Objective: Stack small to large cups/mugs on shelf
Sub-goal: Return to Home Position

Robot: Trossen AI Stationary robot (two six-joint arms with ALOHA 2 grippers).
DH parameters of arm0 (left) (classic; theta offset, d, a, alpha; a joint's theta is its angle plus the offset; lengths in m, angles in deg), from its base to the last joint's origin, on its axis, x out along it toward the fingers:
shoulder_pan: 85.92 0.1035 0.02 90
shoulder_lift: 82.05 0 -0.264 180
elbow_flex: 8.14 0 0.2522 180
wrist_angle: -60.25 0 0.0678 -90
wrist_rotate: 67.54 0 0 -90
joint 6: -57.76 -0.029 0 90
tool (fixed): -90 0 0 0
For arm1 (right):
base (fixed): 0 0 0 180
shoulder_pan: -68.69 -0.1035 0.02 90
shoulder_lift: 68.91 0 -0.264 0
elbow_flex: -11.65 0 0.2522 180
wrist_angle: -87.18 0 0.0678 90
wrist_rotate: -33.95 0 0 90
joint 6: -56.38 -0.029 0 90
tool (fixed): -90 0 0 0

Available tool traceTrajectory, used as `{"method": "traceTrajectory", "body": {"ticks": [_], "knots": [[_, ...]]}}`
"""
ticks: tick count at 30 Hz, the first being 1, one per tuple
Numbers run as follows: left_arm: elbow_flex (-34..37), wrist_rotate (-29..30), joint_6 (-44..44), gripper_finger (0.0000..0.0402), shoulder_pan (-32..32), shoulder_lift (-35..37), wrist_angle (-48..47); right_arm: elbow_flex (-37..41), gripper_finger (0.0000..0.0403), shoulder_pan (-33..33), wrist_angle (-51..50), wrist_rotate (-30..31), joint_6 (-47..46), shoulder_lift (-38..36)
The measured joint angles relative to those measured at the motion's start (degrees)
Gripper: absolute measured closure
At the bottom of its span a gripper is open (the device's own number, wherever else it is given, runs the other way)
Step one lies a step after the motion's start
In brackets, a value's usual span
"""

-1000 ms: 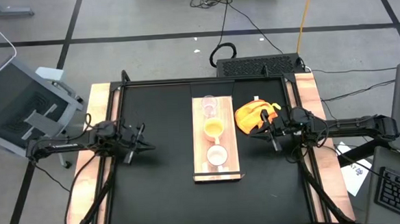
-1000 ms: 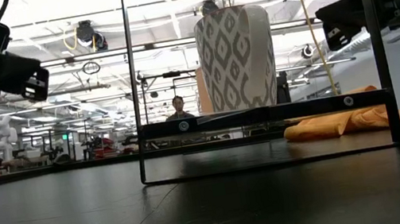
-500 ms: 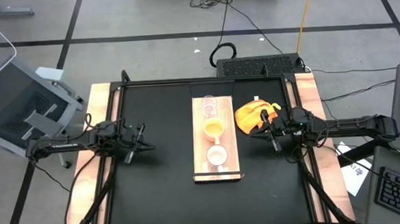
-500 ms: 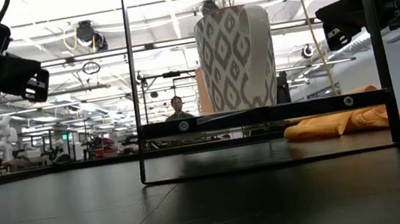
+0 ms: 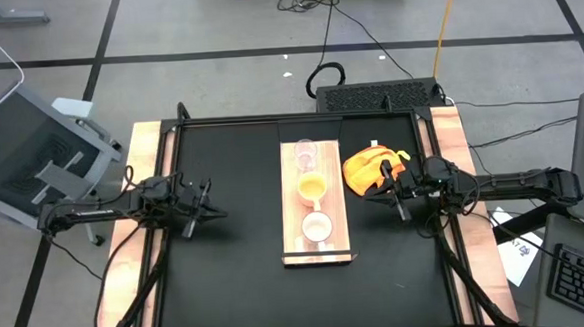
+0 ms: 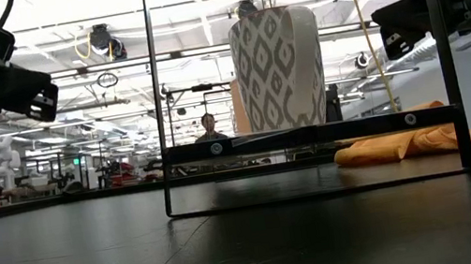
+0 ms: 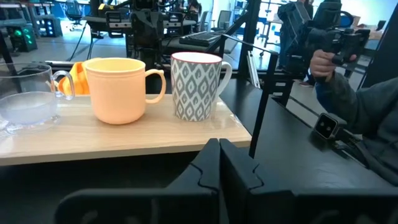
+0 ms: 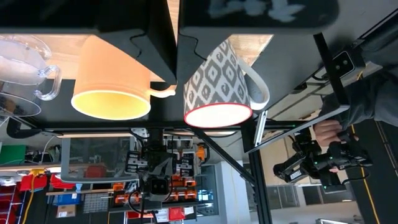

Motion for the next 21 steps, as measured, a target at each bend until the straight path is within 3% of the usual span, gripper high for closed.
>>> {"method": "traceTrajectory", "body": {"ticks": [8,21], "knots": [[0.0,0.17,-2.98,0.037,-0.04,0.0,-0.01,0.0,0.0403,0.02,0.02,0.0,0.09,0.0],[0.0,0.19,-1.56,0.0371,0.0,0.0,0.0,0.0,0.0403,0.01,0.35,-0.03,-2.46,-0.02]]}}
